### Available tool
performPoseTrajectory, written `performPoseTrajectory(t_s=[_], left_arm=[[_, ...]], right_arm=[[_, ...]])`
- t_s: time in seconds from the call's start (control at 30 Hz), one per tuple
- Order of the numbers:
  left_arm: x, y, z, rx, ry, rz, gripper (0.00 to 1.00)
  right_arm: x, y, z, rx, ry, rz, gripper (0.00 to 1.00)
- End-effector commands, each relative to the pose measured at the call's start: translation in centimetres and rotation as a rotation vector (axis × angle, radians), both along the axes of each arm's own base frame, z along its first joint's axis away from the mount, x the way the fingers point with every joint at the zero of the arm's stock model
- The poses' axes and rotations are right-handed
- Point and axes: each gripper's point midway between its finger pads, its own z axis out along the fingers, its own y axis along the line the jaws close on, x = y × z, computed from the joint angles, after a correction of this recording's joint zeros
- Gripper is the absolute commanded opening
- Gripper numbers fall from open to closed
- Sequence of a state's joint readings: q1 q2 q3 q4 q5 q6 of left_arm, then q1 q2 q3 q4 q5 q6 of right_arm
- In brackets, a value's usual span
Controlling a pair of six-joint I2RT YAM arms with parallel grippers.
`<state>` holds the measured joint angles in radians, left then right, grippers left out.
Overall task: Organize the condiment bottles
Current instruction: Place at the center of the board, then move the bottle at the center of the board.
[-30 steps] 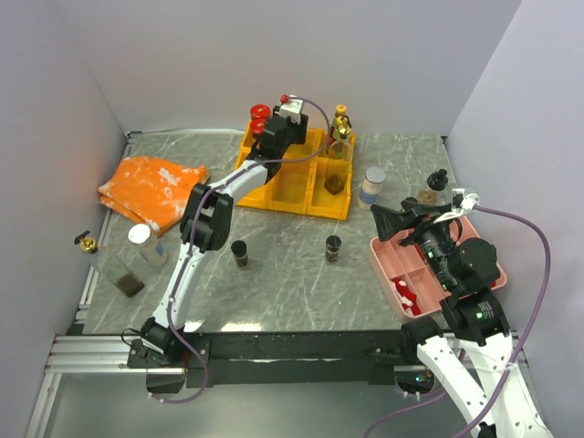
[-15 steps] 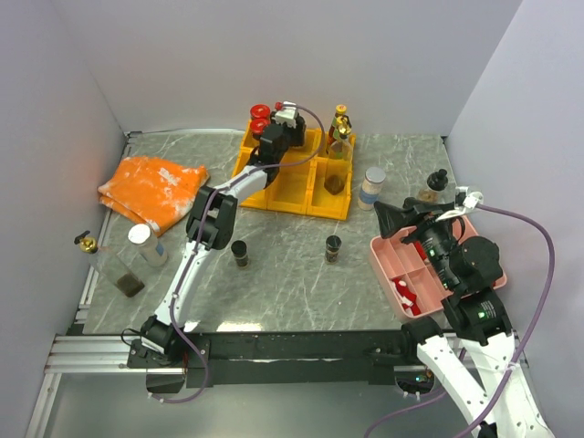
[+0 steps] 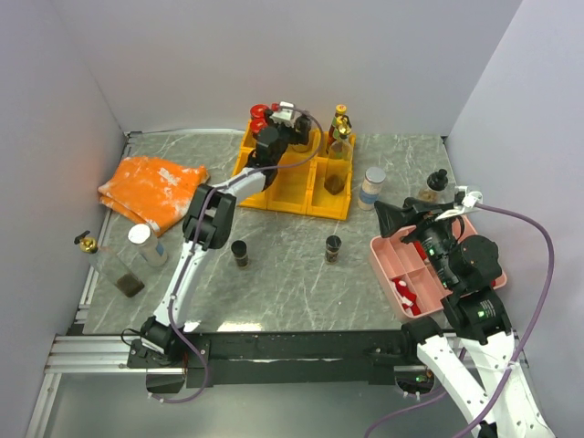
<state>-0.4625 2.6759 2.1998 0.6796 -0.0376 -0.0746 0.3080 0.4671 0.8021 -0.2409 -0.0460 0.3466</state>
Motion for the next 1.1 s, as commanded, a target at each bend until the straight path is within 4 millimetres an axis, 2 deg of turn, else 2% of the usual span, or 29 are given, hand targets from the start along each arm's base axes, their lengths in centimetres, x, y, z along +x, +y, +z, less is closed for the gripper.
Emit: performPoseTrajectory(t_s=[0.0,0.1,0.17,0.3,0.33,0.4,0.43,0.47,0.5,0.53,0.57,0.6,0.67,0.7,0.73,0.77,0.8,0.83,0.87,0.9,0.93,0.97,1.03,1.07], left_arm=[[-2.9,1.1,10.9,-0.111,-0.161,-0.018,0.92],[-5.4,2.5,13.6,-0.140,-0.176,-0.010,0.96],[-7.7,3.6,15.1,-0.155,-0.171,0.001,0.97],[-11.0,6.0,16.5,-0.159,-0.096,0.052,0.99],[-12.4,7.1,16.7,-0.149,-0.053,0.075,0.99],[-14.1,8.1,16.9,-0.161,-0.003,0.089,0.99],[-15.8,9.2,17.9,-0.172,0.014,0.098,0.99],[-16.7,9.5,16.9,-0.150,0.085,0.101,0.99],[-17.6,9.9,16.5,-0.140,0.127,0.101,0.99],[-19.2,10.7,18.0,-0.145,0.136,0.099,0.99],[-20.2,11.1,16.1,-0.103,0.235,0.107,0.99],[-21.6,12.0,17.4,-0.126,0.248,0.116,0.99],[-23.2,12.9,16.8,-0.124,0.311,0.134,0.96],[-24.7,13.5,17.4,-0.142,0.334,0.128,0.96],[-25.6,13.6,16.3,-0.137,0.363,0.114,0.96],[-26.5,13.4,16.5,-0.144,0.367,0.080,0.96],[-28.2,12.9,16.8,-0.137,0.376,0.041,0.96],[-28.9,12.9,16.7,-0.139,0.379,0.057,0.96],[-29.6,12.5,17.1,-0.144,0.381,0.044,0.96],[-31.1,11.4,17.2,-0.132,0.408,-0.018,0.96],[-31.8,10.9,18.0,-0.136,0.405,-0.057,0.96],[-32.3,10.6,18.3,-0.137,0.409,-0.083,0.96],[-33.7,9.4,18.5,-0.127,0.413,-0.161,0.96],[-34.2,8.9,18.3,-0.119,0.415,-0.185,0.96]], right_arm=[[-0.6,0.3,2.2,0.000,-0.042,0.024,1.00],[-0.3,0.4,1.7,0.011,-0.014,0.024,1.00],[0.0,0.2,1.6,0.029,0.007,0.004,1.00],[1.5,-0.3,-0.1,0.054,0.095,-0.057,1.00],[1.7,-0.5,-0.5,0.059,0.119,-0.074,1.00],[2.9,-1.7,-1.7,0.043,0.173,-0.166,1.00],[3.3,-2.5,-2.5,0.021,0.205,-0.218,1.00],[3.6,-3.3,-2.9,0.002,0.217,-0.265,1.00],[4.3,-5.3,-3.5,-0.023,0.234,-0.386,1.00],[4.5,-6.4,-3.6,-0.033,0.239,-0.451,1.00],[4.8,-7.4,-3.7,-0.039,0.241,-0.506,1.00],[5.2,-8.7,-4.2,-0.060,0.262,-0.586,1.00],[5.5,-9.7,-4.0,-0.049,0.272,-0.642,1.00],[6.0,-10.3,-4.2,-0.049,0.284,-0.665,1.00],[6.3,-10.1,-4.2,-0.044,0.287,-0.654,1.00],[6.7,-10.2,-4.3,-0.051,0.289,-0.648,1.00],[7.6,-10.4,-4.3,-0.062,0.278,-0.650,1.00],[8.2,-10.6,-4.5,-0.105,0.280,-0.642,1.00],[8.6,-11.2,-4.7,-0.114,0.285,-0.664,1.00],[9.7,-12.7,-6.0,-0.130,0.331,-0.711,1.00],[10.3,-13.2,-5.4,-0.128,0.337,-0.727,1.00],[11.4,-13.8,-6.9,-0.143,0.391,-0.744,1.00],[12.8,-14.9,-7.2,-0.133,0.401,-0.768,1.00],[14.0,-15.1,-8.6,-0.149,0.435,-0.766,1.00]])
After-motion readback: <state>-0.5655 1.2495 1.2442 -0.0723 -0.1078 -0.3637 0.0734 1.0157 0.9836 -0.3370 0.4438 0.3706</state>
